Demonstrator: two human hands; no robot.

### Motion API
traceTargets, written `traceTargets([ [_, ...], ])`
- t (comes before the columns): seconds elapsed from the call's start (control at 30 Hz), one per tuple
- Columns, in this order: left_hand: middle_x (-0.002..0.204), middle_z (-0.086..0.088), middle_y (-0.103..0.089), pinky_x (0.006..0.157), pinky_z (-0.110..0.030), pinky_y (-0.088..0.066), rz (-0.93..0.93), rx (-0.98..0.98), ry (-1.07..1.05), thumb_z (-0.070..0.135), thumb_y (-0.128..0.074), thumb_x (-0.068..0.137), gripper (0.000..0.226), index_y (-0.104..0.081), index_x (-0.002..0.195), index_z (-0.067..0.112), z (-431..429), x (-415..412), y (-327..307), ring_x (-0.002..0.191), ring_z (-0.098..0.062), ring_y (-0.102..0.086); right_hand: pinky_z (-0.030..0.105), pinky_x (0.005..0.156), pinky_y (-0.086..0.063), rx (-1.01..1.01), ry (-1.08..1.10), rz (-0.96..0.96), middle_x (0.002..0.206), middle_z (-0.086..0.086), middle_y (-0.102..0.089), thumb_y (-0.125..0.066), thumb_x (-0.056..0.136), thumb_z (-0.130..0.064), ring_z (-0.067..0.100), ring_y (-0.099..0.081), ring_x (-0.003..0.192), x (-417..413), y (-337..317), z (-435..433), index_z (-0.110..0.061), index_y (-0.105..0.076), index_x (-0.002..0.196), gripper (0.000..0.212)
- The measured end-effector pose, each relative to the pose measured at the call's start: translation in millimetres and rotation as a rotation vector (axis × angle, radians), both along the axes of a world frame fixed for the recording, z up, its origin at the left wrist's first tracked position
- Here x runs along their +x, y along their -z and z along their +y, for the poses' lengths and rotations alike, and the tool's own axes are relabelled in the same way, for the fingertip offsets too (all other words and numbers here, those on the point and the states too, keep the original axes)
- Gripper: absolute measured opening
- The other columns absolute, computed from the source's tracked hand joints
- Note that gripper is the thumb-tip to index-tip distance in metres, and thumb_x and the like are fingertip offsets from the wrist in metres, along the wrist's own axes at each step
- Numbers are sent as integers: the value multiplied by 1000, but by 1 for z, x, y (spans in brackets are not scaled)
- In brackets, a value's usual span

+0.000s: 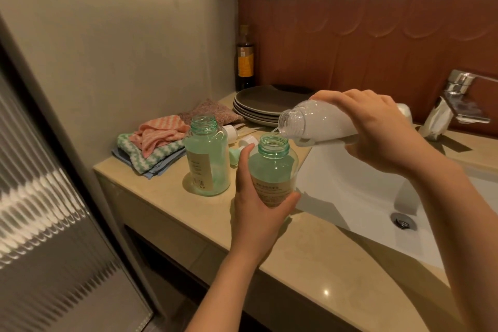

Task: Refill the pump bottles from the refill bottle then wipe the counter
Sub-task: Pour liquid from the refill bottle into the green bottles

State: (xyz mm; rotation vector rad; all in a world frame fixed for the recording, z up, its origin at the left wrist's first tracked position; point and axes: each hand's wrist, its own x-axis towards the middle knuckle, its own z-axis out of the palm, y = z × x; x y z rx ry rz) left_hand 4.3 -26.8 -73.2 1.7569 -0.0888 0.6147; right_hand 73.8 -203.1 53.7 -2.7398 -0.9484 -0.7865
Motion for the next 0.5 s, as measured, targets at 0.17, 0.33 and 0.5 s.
traceTargets([
  [0.17,145,21,-32,102,-26,-38,0,2,1,21,-83,70,101,-15,141,48,0,0,-1,132,0,-34,40,98,-29,-11,-1,-10,127,2,-49,-68,75,0,23,-41,114,0,-1,0,-40,-28,138,84],
  [0.33,145,19,-33,106,-33,-39,-2,6,-5,21,-83,69,101,-16,140,48,0,-1,-2,133,-2,-35,40,97,-29,-24,8,-19,127,2,-48,-67,76,-1,23,-40,114,0,-2,0,-41,-27,138,85],
  [0.5,145,19,-33,106,-32,-39,1,6,-3,22,-83,69,101,-16,139,49,0,-1,-3,133,-2,-34,40,97,-28,-25,12,-17,128,2,-48,-67,77,-1,23,-40,114,-1,-3,0,-41,-27,138,84],
])
